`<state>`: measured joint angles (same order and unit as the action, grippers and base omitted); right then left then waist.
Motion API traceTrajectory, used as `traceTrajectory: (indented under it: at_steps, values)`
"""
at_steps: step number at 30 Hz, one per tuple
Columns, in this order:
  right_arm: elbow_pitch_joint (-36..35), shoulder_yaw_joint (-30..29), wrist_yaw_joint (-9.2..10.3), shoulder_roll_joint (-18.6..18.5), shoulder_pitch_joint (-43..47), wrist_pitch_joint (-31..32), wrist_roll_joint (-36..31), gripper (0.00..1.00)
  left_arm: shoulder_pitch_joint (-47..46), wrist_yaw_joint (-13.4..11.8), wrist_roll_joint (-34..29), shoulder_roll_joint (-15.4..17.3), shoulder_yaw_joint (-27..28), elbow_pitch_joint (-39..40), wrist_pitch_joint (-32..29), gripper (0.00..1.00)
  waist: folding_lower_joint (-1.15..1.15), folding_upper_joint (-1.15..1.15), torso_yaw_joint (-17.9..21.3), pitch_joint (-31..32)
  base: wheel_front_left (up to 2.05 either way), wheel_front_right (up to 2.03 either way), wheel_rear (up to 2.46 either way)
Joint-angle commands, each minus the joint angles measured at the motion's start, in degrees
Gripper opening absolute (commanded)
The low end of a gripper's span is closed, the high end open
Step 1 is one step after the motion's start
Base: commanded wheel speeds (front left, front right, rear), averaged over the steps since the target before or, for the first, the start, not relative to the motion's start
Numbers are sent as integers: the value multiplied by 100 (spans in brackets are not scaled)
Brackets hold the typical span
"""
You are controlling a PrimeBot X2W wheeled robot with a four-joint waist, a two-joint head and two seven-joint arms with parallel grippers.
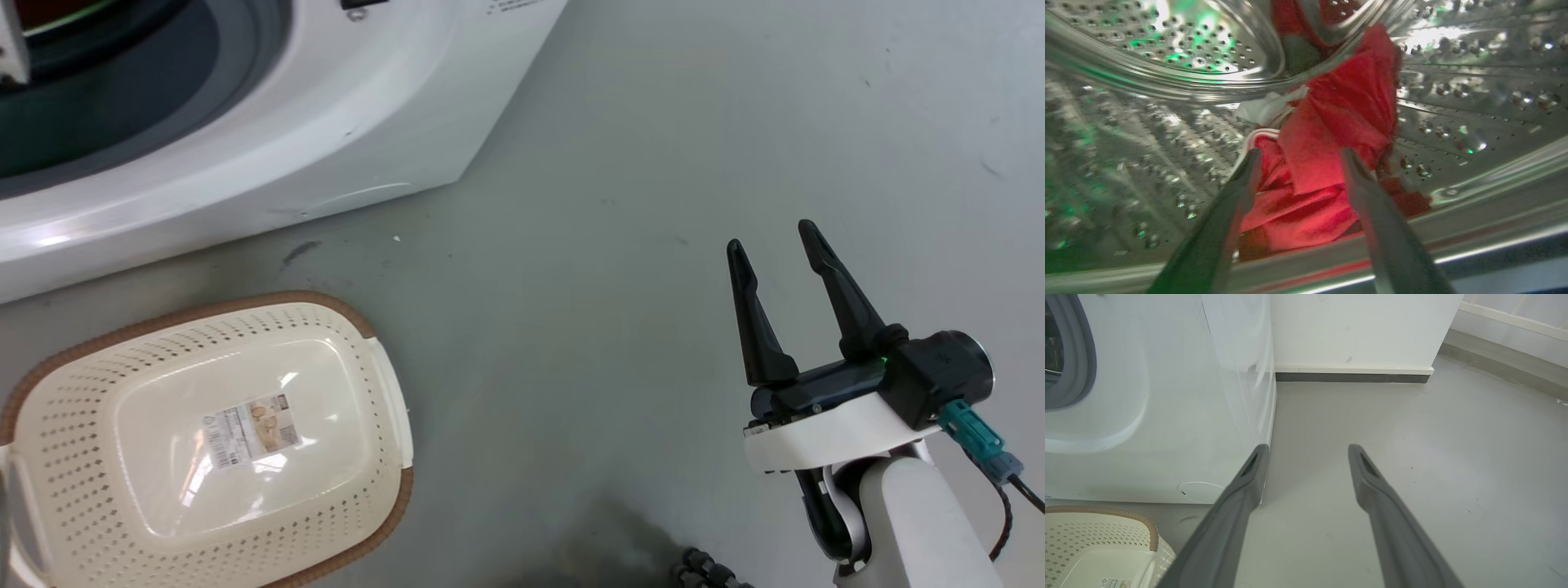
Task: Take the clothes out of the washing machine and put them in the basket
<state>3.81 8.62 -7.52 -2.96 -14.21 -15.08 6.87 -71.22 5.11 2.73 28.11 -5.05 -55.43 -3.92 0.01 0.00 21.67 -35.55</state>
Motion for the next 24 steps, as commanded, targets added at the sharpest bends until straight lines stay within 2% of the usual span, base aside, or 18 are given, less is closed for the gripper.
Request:
traceTrajectory:
  at_steps: [1,11,17,20,21,23,24]
  values:
    - [-50,39,5,15,-104,-10,35,100,-234,54,-33,83,-66,-48,-240,100,-1,0,169,-184,0,0,0]
    - [-156,205,5,15,-172,-11,271,100,-1487,219,-118,531,-567,-379,-2144,100,-1,0,486,-576,0,0,0]
    - [-222,268,5,15,-140,-12,320,100,-1583,232,25,736,-667,-511,-3102,100,-1,0,586,-677,0,0,0]
    - [-240,282,6,14,-132,-12,354,100,-1456,233,106,789,-635,-476,-3369,98,-1,0,609,-705,0,0,0]
    - [-246,286,5,14,-133,-11,367,100,-1401,233,149,802,-613,-473,-3461,52,-1,0,615,-710,0,0,0]
    - [-252,285,5,15,-139,-11,378,100,-1316,205,209,830,-572,-381,-3525,23,-1,0,620,-720,0,0,0]
    - [-262,279,6,14,-147,-11,385,100,-1270,167,254,843,-544,-333,-3552,0,-1,0,621,-726,0,0,0]
